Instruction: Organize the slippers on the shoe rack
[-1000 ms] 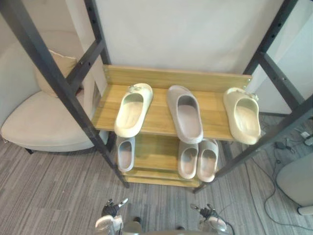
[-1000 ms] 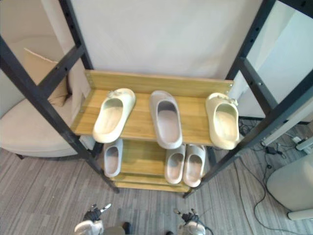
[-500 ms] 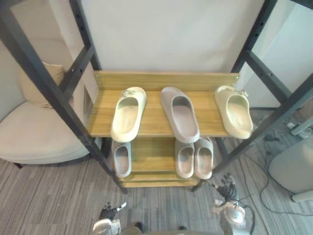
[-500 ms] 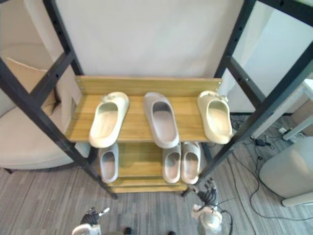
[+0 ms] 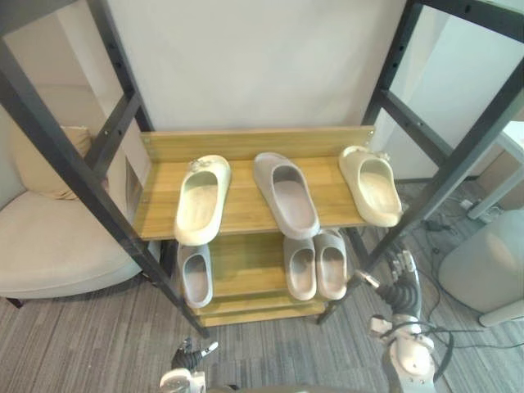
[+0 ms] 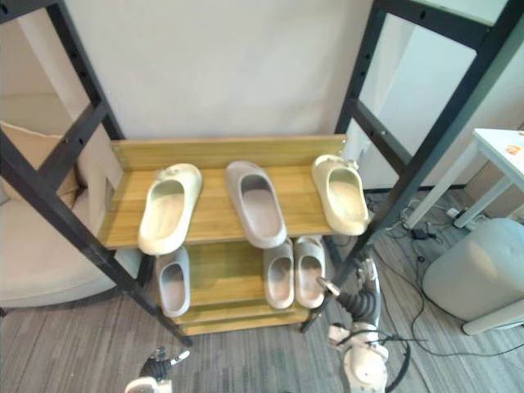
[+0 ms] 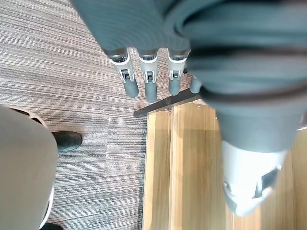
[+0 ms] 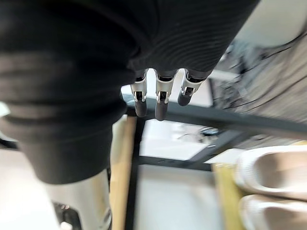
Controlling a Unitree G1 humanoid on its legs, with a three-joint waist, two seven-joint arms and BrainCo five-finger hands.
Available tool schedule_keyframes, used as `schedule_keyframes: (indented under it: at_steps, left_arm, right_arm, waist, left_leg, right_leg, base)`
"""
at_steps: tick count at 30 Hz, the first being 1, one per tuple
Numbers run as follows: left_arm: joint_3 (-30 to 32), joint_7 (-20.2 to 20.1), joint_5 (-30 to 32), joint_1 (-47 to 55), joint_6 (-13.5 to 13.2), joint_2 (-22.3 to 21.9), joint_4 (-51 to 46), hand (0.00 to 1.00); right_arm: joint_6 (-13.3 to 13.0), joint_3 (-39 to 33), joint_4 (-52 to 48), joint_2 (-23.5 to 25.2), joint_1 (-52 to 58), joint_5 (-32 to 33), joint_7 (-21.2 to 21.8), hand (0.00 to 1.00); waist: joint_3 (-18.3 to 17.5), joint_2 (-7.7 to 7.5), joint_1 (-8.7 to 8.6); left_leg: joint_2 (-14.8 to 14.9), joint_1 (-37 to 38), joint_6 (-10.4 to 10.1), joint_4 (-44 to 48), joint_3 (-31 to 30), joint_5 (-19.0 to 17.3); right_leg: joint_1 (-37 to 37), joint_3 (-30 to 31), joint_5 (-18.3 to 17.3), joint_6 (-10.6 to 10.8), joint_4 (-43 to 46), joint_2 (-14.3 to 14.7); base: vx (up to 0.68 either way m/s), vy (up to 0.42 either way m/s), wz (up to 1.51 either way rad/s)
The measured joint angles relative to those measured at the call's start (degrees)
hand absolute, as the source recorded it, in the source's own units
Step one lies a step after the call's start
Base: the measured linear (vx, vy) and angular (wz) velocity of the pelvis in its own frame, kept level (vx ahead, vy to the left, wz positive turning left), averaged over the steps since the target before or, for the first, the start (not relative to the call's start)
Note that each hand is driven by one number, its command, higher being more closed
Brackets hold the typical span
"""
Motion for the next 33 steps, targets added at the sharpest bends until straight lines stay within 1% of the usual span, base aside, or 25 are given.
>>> schedule_keyframes:
  at_steps: [3, 8, 10, 15, 17, 20, 23, 28, 30, 33]
  left_arm:
    - [-0.38, -0.01, 0.0, 0.0, -0.86, 0.27, 0.33, 0.0]
    - [-2.4, -0.33, 0.0, -0.05, -1.4, 0.94, 0.73, 0.0]
    - [-2.63, -0.43, 0.01, -0.05, -1.92, 1.03, 0.92, 0.0]
    - [-2.93, -0.82, 0.01, -0.07, -2.04, 1.17, 0.94, 0.0]
    - [-2.95, -1.17, 0.01, -0.09, -2.07, 1.22, 0.94, 0.0]
    - [-3.06, -1.56, 0.0, -0.15, -2.1, 1.29, 0.91, 0.0]
    - [-3.06, -1.62, 0.0, -0.24, -2.11, 1.27, 0.87, 0.0]
    - [-3.06, -1.91, -0.01, -0.4, -2.11, 1.46, 0.46, 0.0]
    - [-3.06, -1.92, -0.01, -0.41, -2.11, 1.49, -0.06, 0.0]
    - [-3.07, -1.94, -0.02, -0.43, -2.11, 1.51, -0.18, 0.0]
  right_arm:
    - [-0.26, 0.0, -2.47, -0.18, -0.1, -0.33, 0.03, 0.0]
    - [-2.02, 0.01, -4.98, -1.15, -2.47, -0.34, 0.49, 0.0]
    - [-2.16, 0.39, -4.98, -2.68, -4.72, -0.34, 0.76, 0.0]
    - [-2.41, 2.32, -4.98, -5.32, -9.41, -0.18, 1.35, 0.0]
    - [-2.42, 2.39, -4.98, -5.64, -10.96, 0.2, 1.76, 0.0]
    - [-2.44, 2.47, -4.97, -5.94, -13.73, 0.37, 1.77, 0.0]
    - [-2.43, 2.95, -4.83, -7.43, -17.41, 0.5, 1.84, 0.0]
    - [-2.42, 4.49, -4.41, -8.0, -21.76, 1.46, 2.07, 0.0]
    - [-2.43, 4.9, -2.63, -8.58, -24.46, 1.58, 2.24, 0.0]
    - [-1.98, 5.7, 1.18, -10.19, -27.79, 2.7, 2.2, 0.0]
  waist:
    - [-0.18, 0.16, -0.04]
    - [-0.35, 0.29, -0.27]
    - [-0.35, 0.26, -0.3]
    - [-0.32, 0.22, -0.29]
    - [-0.31, 0.2, -0.29]
    - [-0.31, 0.2, -0.26]
    - [-0.21, 0.23, -0.07]
    - [0.3, -0.33, 0.12]
    - [0.56, -0.57, 0.5]
    - [0.76, -0.6, 0.59]
  left_leg:
    - [-0.28, -0.12, 0.43, 0.02, -0.19, 0.27]
    - [-0.27, -0.95, 0.79, 1.29, -1.19, -0.11]
    - [-0.28, -0.94, 0.79, 1.46, -1.84, -0.19]
    - [-0.29, -1.02, 0.39, 1.88, -2.35, -0.53]
    - [-0.38, -1.2, 0.36, 1.89, -2.69, -0.54]
    - [-0.54, -1.94, 0.75, 1.97, -3.69, -0.29]
    - [-0.68, -2.16, 0.95, 1.96, -4.07, -0.21]
    - [-0.78, -2.67, 1.03, 2.02, -5.04, -0.19]
    - [-0.79, -2.76, 1.04, 2.01, -5.31, -0.18]
    - [-0.84, -2.78, 1.04, 1.98, -5.38, -0.18]
  right_leg:
    - [0.04, -0.09, 0.0, 0.01, 0.0, 0.02]
    - [0.03, -0.46, 0.01, 0.02, -0.09, 0.01]
    - [0.31, -0.67, 0.0, 0.03, -0.11, -0.01]
    - [0.4, -0.85, -0.08, 0.1, -0.11, -0.09]
    - [0.38, -1.08, -0.11, 0.14, -0.11, -0.18]
    - [0.31, -2.05, -0.1, 0.2, -0.06, -0.45]
    - [0.3, -2.26, -0.1, 0.24, -0.11, -0.63]
    - [0.32, -3.15, -0.16, 0.32, -0.27, -0.63]
    - [0.41, -3.55, -0.16, 0.32, -0.32, -0.63]
    - [0.41, -3.6, -0.17, 0.32, -0.31, -0.67]
  base:
    - [0.01, 0.001, 0.01]
    - [0.01, -0.008, 0.05]
    - [-0.01, -0.013, 0.06]
    - [-0.03, -0.003, 0.02]
    - [-0.02, 0.0, 0.08]
    - [0.0, -0.002, 0.16]
    - [0.01, 0.001, 0.06]
    - [0.02, -0.004, 0.09]
    - [0.01, -0.012, 0.08]
    - [0.0, 0.0, 0.0]
